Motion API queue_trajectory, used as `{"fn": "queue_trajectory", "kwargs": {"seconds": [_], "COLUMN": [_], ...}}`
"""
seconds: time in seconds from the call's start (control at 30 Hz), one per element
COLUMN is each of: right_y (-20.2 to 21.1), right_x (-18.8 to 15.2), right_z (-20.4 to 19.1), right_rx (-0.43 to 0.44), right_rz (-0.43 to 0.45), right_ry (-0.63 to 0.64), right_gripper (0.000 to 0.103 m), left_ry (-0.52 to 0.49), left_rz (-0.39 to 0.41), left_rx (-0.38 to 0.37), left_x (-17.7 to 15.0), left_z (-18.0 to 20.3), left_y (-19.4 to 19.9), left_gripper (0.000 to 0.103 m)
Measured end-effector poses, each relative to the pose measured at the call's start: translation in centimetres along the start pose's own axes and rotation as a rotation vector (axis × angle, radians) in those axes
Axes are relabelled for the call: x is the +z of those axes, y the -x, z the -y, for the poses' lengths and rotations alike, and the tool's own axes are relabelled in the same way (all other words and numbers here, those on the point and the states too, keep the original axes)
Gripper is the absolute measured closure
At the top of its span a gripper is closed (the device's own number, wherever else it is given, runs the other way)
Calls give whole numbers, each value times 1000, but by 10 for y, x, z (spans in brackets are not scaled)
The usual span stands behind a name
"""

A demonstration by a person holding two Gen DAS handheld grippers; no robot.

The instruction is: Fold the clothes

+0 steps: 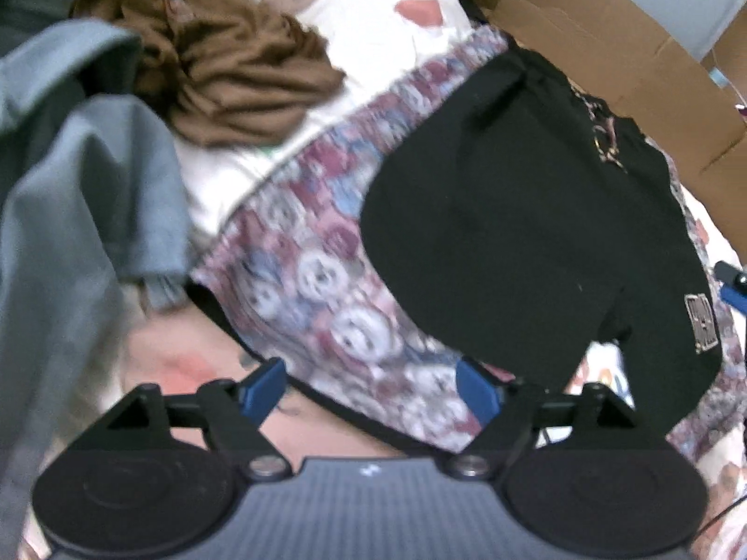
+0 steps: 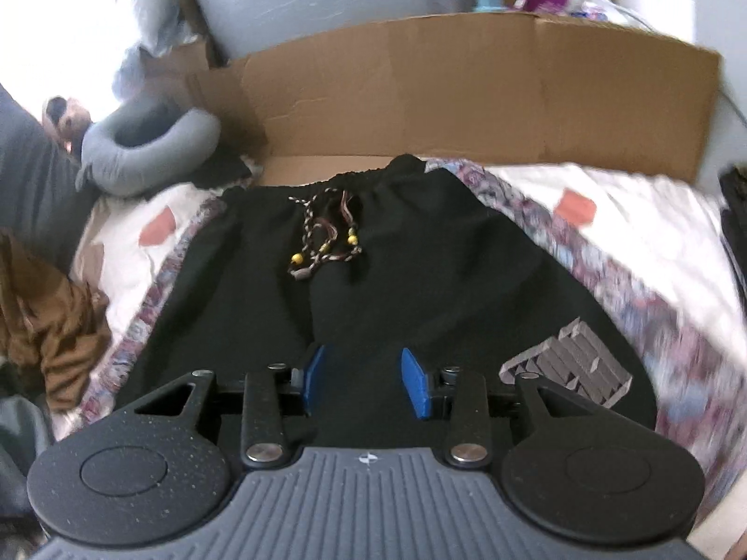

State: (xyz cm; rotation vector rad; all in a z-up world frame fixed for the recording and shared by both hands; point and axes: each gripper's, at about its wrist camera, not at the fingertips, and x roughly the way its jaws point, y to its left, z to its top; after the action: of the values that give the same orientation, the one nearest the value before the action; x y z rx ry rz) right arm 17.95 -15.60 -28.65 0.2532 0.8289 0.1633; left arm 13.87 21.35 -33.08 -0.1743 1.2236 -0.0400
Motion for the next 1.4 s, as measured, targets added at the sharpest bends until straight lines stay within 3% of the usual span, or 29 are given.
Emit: {"fn": "queue_trajectory", "kwargs": {"seconds": [0.3, 0.57, 0.87, 1.03, 1.27, 1.33, 1.4], "right_y": [1, 3, 21, 32, 30, 28, 27], "right_x": [-62, -98, -100, -101, -101, -103, -105], "right_z": [-26, -46, -18, -1, 4, 4, 4], "right_rx": [101, 178, 223, 248, 264, 261, 257], "right_rz": [-111, -186, -246, -279, -297, -304, -312], "right_ry": [24, 73, 65, 61, 43, 38, 34], "right_gripper": [60, 60, 60, 60, 60, 60, 60], "left_ry": [81, 98, 176, 201, 273, 254, 241], "left_rz": [-46, -74, -141, -138, -66, -40, -21], "left_rx": [-83, -233, -272, -291, -349, -358, -358], "left_x": [-31, -43, -58, -62, -58, -55, -52], "left_z": [7, 16, 19, 20, 24, 29, 32], "left_y": [-12, -19, -43, -49, -65, -68, -69], "left_gripper": [18, 11, 10, 10, 12, 15, 26]}}
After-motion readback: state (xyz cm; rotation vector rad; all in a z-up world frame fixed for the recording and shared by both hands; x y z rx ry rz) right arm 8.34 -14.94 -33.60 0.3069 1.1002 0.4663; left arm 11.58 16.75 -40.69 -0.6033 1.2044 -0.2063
